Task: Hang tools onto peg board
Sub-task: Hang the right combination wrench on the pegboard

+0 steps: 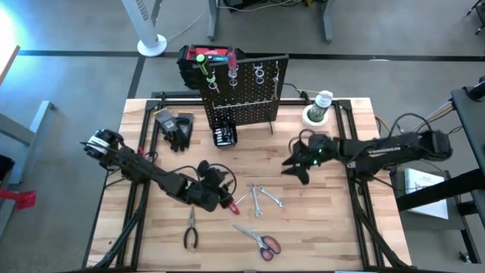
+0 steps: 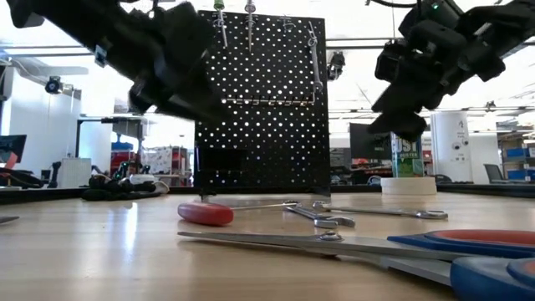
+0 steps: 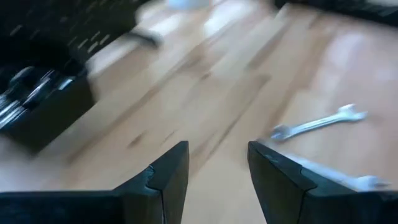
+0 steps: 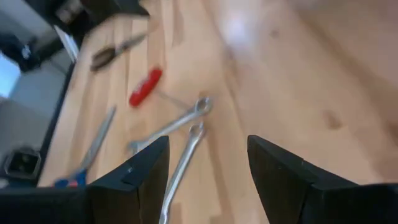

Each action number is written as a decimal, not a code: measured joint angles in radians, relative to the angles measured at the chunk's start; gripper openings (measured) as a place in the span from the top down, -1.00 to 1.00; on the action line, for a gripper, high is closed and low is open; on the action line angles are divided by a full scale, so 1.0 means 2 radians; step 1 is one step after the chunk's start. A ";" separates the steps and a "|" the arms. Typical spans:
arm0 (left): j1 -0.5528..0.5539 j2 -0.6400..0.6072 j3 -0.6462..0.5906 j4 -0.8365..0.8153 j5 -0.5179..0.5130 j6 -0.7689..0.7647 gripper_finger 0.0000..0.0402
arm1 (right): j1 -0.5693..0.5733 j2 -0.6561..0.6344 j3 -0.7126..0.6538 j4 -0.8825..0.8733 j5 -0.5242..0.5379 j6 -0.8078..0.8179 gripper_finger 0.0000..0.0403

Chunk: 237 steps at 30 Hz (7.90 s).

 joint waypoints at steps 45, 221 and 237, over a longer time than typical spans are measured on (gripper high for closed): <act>-0.017 0.065 0.041 -0.031 -0.030 -0.023 0.23 | 0.149 0.370 0.189 0.072 0.150 0.013 0.44; 0.125 0.264 0.089 0.270 0.189 0.142 0.23 | 0.122 0.071 -0.086 0.040 0.155 0.354 0.26; 0.124 0.308 0.150 0.261 0.194 0.161 0.23 | 0.098 0.051 -0.080 -0.034 0.140 0.360 0.28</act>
